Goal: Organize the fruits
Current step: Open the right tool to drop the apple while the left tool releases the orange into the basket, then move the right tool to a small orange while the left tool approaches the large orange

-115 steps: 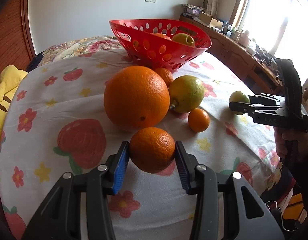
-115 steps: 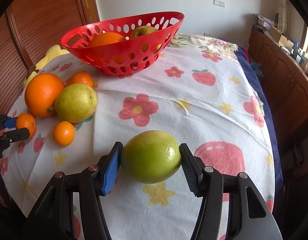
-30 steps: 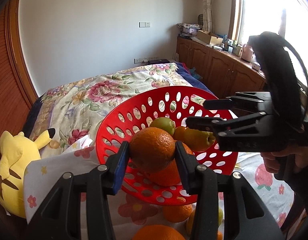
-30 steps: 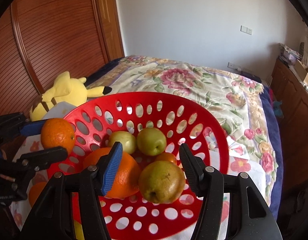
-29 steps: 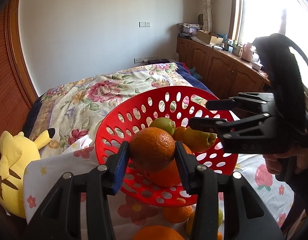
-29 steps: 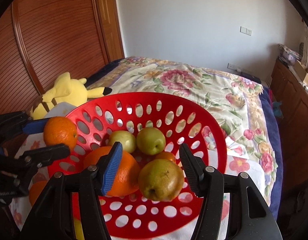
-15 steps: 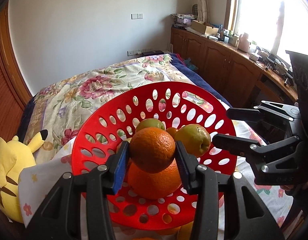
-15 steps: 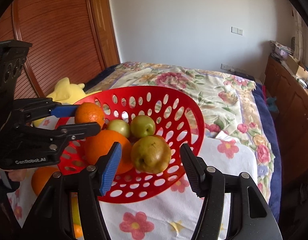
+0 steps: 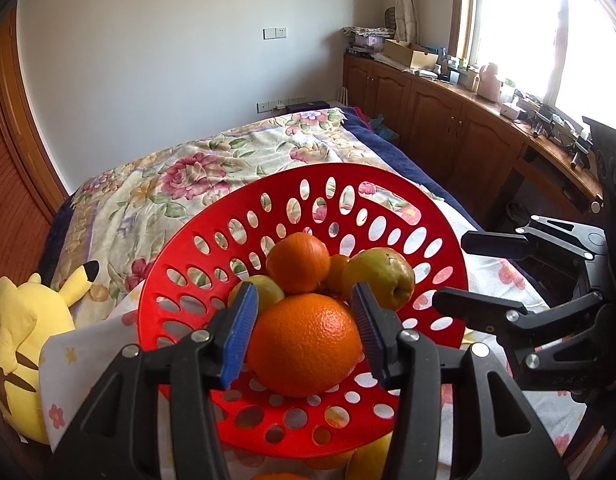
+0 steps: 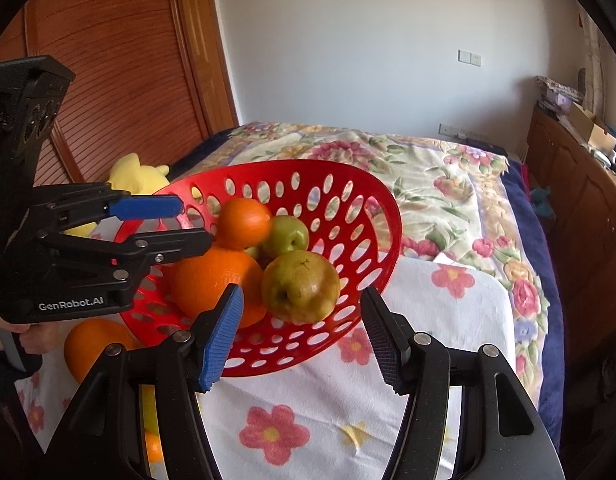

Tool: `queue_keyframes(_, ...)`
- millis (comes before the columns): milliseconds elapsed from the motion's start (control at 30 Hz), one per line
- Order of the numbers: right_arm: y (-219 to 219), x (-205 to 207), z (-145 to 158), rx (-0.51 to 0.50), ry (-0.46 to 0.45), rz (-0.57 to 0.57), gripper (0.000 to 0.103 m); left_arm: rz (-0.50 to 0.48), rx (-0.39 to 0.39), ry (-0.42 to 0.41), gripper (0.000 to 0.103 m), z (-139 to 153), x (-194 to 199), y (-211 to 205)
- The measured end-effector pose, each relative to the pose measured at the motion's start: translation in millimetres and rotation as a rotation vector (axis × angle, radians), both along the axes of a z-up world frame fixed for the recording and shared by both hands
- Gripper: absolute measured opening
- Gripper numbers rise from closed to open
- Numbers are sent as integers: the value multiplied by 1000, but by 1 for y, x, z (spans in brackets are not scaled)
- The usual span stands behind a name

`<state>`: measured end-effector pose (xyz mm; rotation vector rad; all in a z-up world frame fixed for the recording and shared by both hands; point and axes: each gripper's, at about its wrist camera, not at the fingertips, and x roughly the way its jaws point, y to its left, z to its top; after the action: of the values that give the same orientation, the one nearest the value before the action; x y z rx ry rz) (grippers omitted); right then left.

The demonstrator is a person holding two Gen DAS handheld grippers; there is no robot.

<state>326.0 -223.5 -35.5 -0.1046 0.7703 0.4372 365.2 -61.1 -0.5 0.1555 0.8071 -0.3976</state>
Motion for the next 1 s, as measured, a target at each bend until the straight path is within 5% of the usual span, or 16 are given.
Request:
queue_keyframes(600, 13, -55, 11, 27, -29, -16, 63, 17, -58, -38, 52, 24, -72, 36)
queue_keyframes(1000, 33, -89, 3, 20, -9, 15, 63, 44, -67, -15, 53, 10, -100, 61)
